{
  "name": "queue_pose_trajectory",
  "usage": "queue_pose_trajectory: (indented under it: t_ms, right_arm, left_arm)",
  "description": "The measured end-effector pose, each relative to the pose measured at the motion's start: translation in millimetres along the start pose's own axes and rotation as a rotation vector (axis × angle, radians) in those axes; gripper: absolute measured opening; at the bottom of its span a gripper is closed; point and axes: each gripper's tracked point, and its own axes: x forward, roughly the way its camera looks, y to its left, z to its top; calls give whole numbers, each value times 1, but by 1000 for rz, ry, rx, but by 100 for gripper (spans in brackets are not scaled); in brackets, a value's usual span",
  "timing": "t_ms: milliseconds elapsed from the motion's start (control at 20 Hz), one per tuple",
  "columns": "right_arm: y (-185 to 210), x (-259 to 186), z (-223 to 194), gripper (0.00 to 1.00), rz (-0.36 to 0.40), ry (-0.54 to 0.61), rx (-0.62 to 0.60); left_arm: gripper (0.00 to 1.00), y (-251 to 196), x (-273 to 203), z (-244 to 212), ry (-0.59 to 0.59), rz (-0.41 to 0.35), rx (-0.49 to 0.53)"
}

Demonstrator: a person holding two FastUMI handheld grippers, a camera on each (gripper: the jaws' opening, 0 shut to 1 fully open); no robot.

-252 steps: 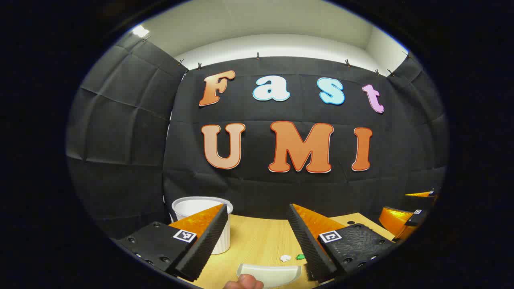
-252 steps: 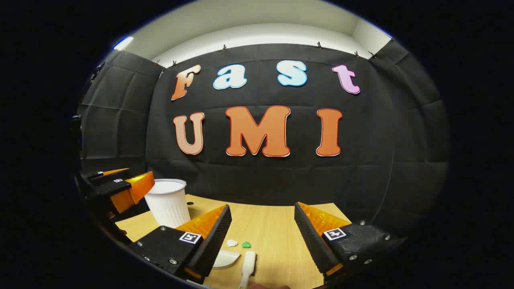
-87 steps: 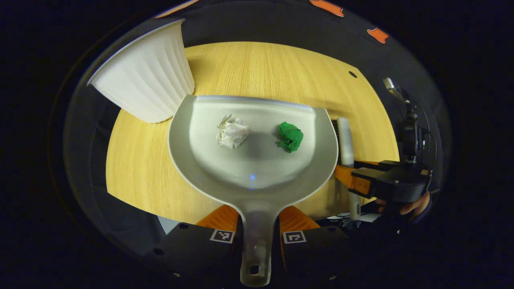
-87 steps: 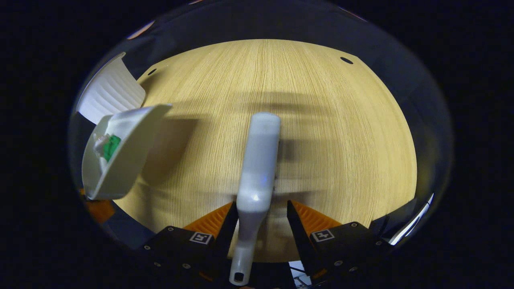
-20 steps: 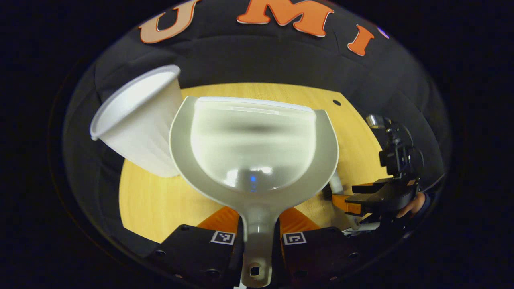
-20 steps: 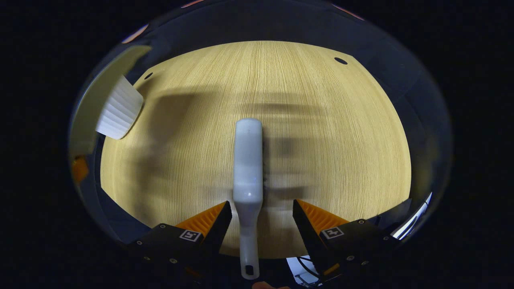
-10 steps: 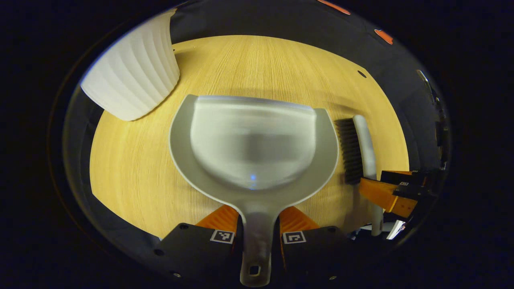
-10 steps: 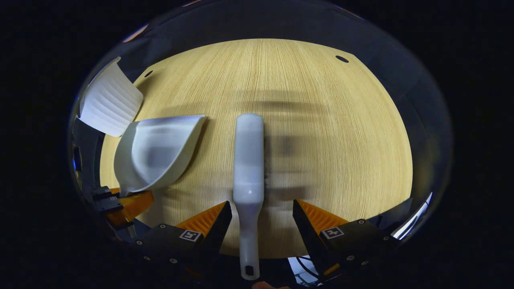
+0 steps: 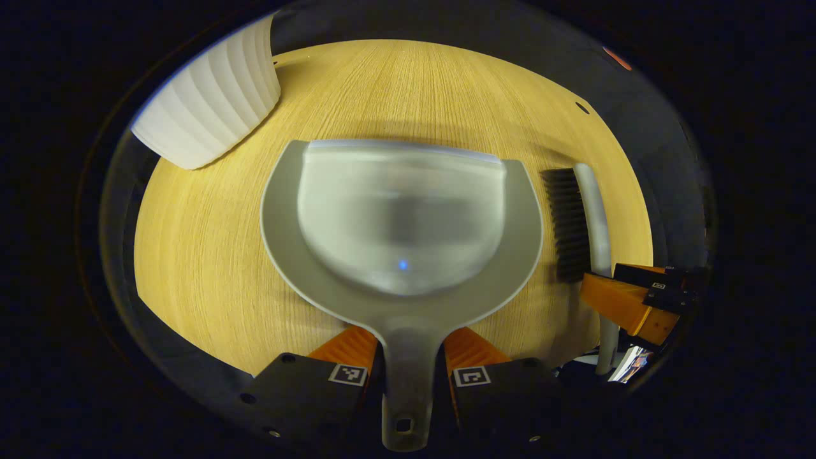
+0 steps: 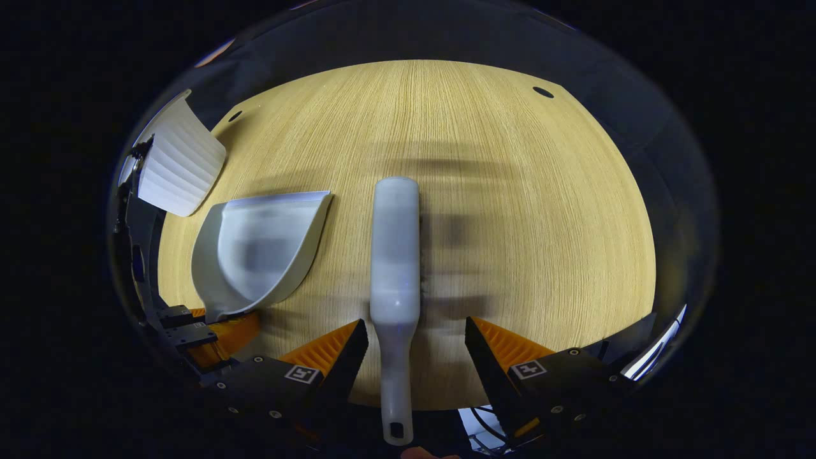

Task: Pick up the small broom and dustpan from the desktop, sweep the trash into the dustpan with the broom, and then empty the trash into the garbage bin.

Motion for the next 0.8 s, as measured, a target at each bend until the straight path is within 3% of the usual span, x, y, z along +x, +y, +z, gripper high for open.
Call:
queue_pose_trajectory:
  t_ms: [100, 150, 350, 550, 800]
  right_arm:
    - [-1, -1, 0, 93, -2, -4, 6]
    - [-1, -3, 1, 93, -3, -6, 9]
    - [-3, -13, 4, 93, 1, -32, 17]
    - [-14, -40, 20, 93, -18, -123, 32]
    - [-20, -89, 61, 94, -44, -336, 29]
  left_arm:
    - [40, -3, -3, 0, -11, -3, 22]
    - [53, -5, -4, 4, -25, 5, 42]
    - [63, -6, -13, 13, -59, 8, 71]
    - [66, 1, -34, 18, -133, 34, 79]
    - [67, -4, -79, 68, -379, 65, 102]
